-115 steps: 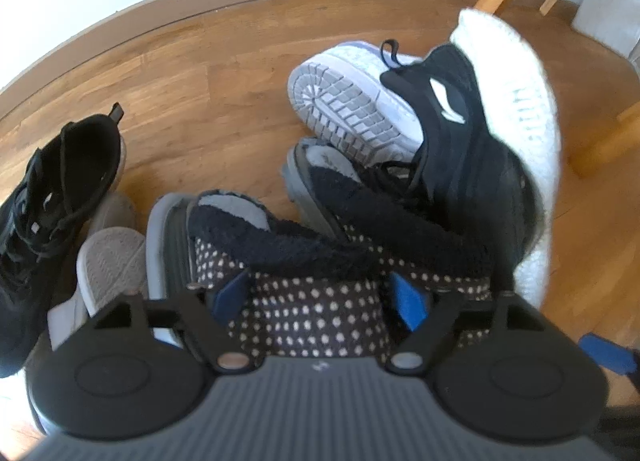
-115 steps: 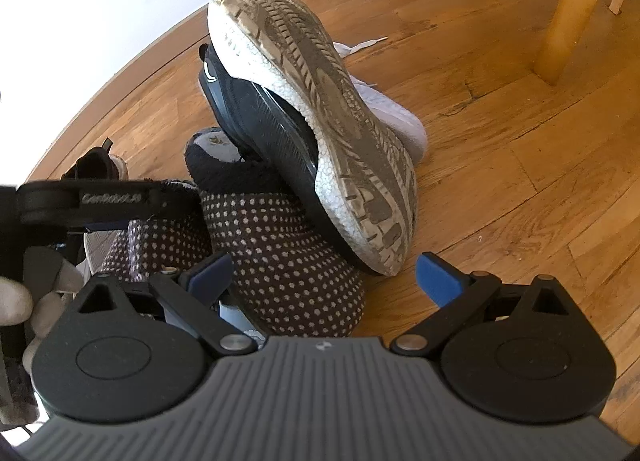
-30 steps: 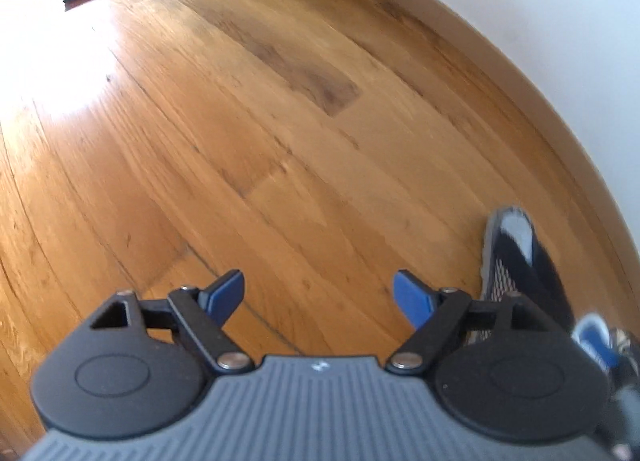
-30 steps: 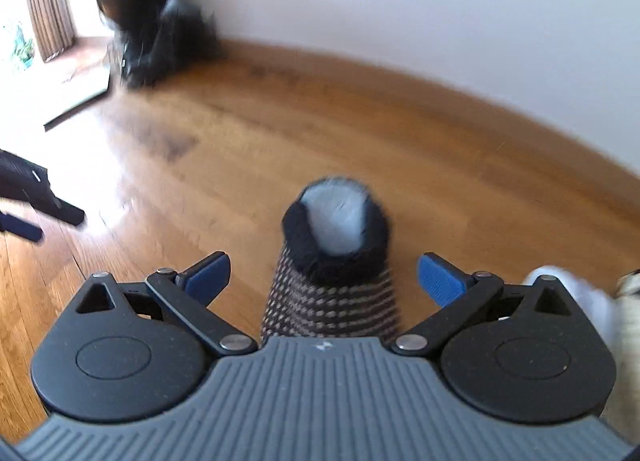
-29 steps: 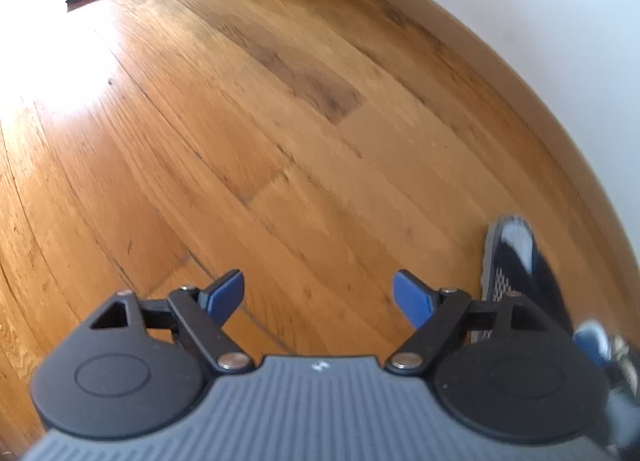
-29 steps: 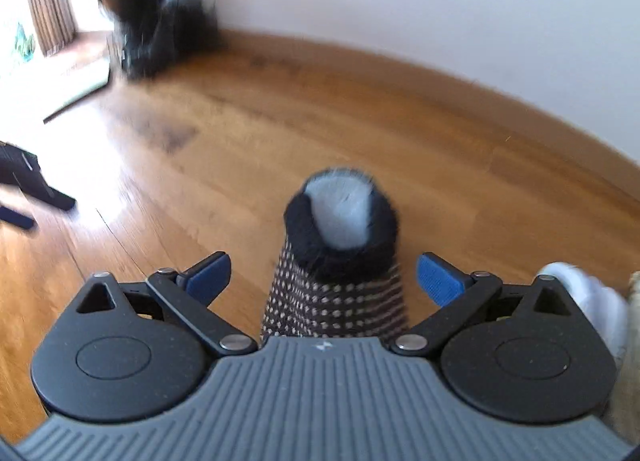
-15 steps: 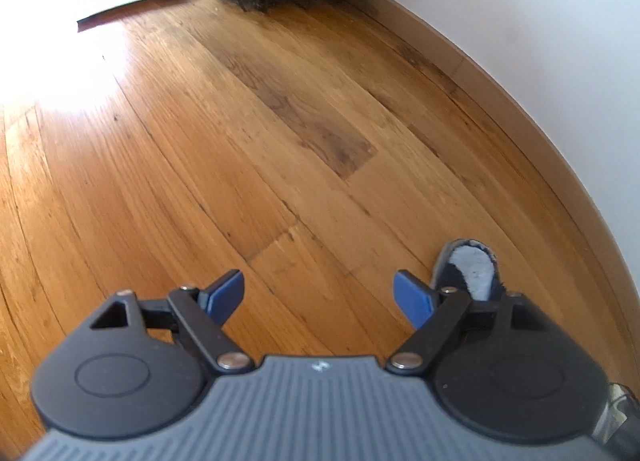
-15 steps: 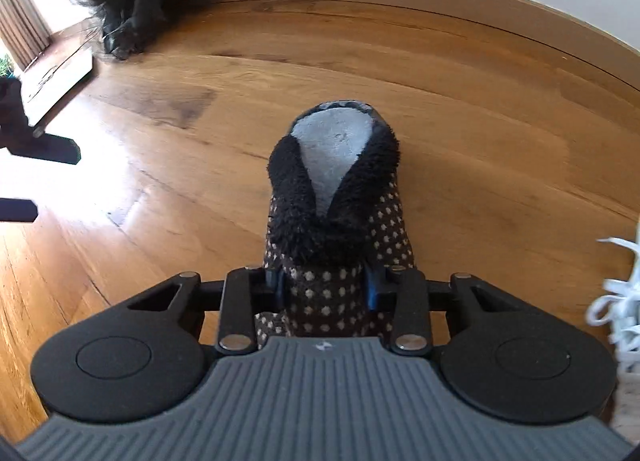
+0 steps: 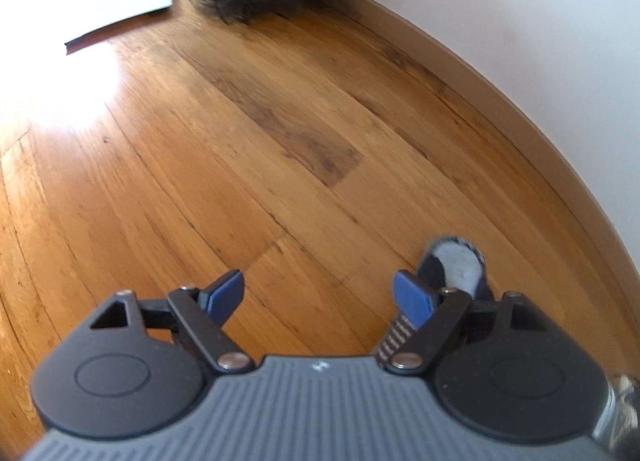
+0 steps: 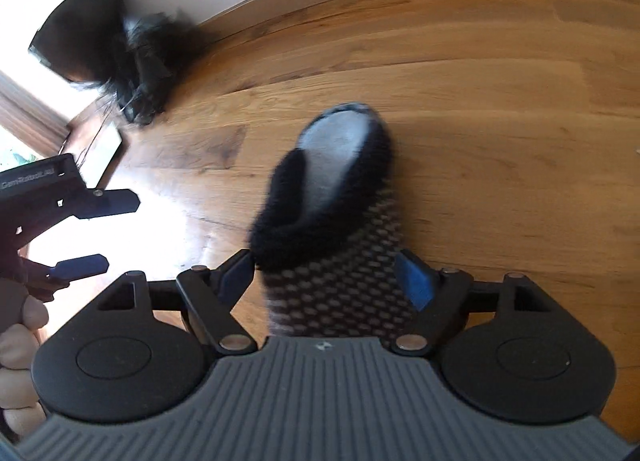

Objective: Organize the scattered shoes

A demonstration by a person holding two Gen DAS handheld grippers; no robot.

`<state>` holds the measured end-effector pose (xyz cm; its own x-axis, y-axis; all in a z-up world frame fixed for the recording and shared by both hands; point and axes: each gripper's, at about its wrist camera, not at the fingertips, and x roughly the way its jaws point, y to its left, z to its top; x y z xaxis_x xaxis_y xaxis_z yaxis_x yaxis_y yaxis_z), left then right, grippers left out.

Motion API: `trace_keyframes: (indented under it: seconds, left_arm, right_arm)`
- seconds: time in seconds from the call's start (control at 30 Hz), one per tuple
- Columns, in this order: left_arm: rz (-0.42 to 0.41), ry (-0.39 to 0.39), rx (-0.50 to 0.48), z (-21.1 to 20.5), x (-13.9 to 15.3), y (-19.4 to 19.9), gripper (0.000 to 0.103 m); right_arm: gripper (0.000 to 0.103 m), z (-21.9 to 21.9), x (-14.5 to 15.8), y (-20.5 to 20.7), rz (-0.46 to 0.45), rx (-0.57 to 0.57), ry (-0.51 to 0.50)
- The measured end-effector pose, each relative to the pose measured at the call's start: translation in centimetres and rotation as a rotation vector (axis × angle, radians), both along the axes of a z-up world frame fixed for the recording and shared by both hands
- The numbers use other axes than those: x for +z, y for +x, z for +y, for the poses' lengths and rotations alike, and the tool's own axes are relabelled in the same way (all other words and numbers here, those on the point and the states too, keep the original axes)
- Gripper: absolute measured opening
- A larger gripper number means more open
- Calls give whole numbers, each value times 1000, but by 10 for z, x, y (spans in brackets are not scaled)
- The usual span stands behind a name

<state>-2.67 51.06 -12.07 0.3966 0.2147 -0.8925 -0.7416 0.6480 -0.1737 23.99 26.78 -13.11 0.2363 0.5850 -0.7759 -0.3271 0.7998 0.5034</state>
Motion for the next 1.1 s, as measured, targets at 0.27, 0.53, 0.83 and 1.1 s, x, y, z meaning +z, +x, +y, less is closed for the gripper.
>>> trace_keyframes:
  seconds: [0.27,0.53,0.83,1.1]
  left_arm:
    - [5,14,25,4,-1,-3,81]
    - [1,23,16,-7,0,7,81]
    - [1,40,-210,-82,7,44,81]
    - [21,-26,-334,-156,10,75,81]
  right_arm:
    - [65,31,-13,0,38,64,38]
    - [75,-8,23,-1,91,37,149]
    - [76,-130,83,-15,47,110,276]
    - [80,-287,99,-32,45,90,270]
